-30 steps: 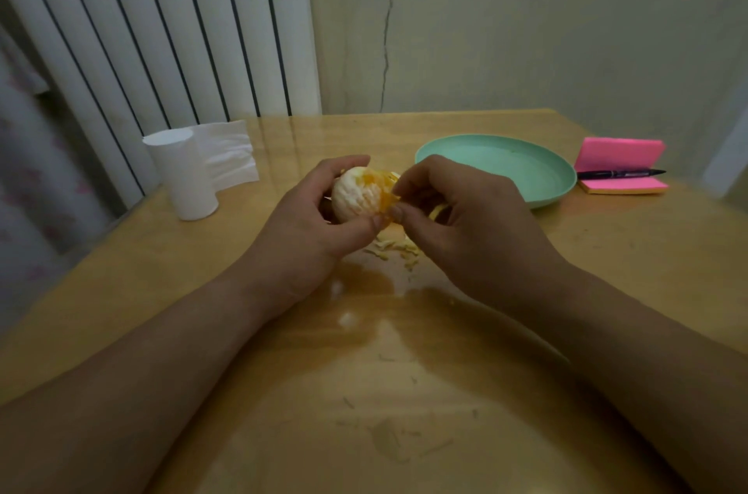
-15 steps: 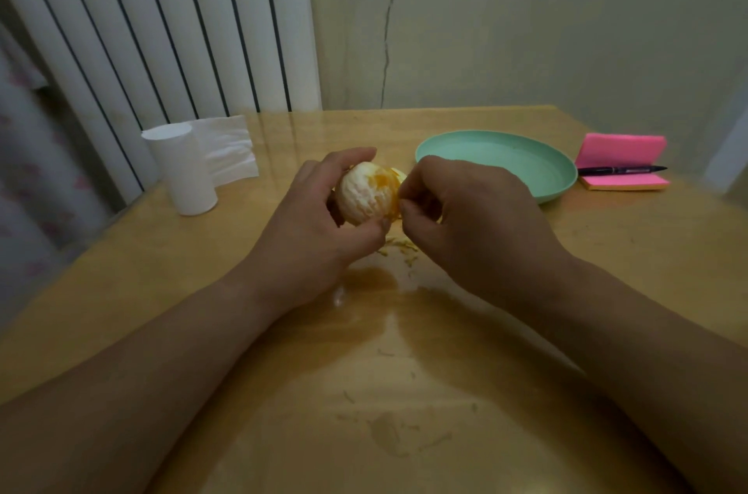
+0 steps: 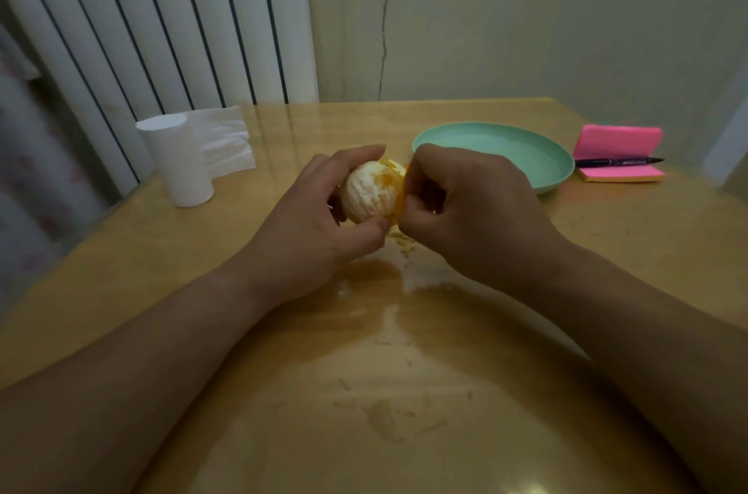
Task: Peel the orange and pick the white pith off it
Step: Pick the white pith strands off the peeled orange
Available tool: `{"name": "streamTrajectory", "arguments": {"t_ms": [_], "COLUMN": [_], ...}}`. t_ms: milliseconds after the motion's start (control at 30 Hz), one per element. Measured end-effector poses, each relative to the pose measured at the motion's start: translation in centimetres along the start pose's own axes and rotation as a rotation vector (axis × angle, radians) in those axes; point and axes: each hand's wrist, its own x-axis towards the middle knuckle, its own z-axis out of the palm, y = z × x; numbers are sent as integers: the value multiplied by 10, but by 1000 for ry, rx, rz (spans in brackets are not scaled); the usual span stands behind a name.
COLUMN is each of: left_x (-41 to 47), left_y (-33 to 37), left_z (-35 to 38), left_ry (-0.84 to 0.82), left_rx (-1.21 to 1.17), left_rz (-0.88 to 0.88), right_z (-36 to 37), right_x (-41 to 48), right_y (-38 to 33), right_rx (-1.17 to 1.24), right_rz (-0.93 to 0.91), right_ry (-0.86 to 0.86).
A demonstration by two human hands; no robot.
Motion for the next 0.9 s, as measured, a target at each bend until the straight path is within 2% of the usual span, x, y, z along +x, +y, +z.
{"name": "streamTrajectory", "arguments": {"t_ms": [133,300,367,533,667,900], "left_x": [0,0,1,4,4,4], "left_y": [0,1,1,-1,-1,0], "left_z": [-3,-5,-5,-6,-5,-5], "left_ry": [-50,-109,-83,12,9,7], "left_rx": [-15,-127,-168,-241,-244,-276], "left_rz": [9,-51,-89,-179,-179,-200], "right_z": [0,-1,4,12,10,10], "right_x": [1,1,1,0,2,1], "right_y": [6,13,16,20,16,11], "right_rx": [31,157,190,152,253,270], "right_rz": [10,140,189,303,325,367], "right_ry": [10,43,23,-158,-82,-88]}}
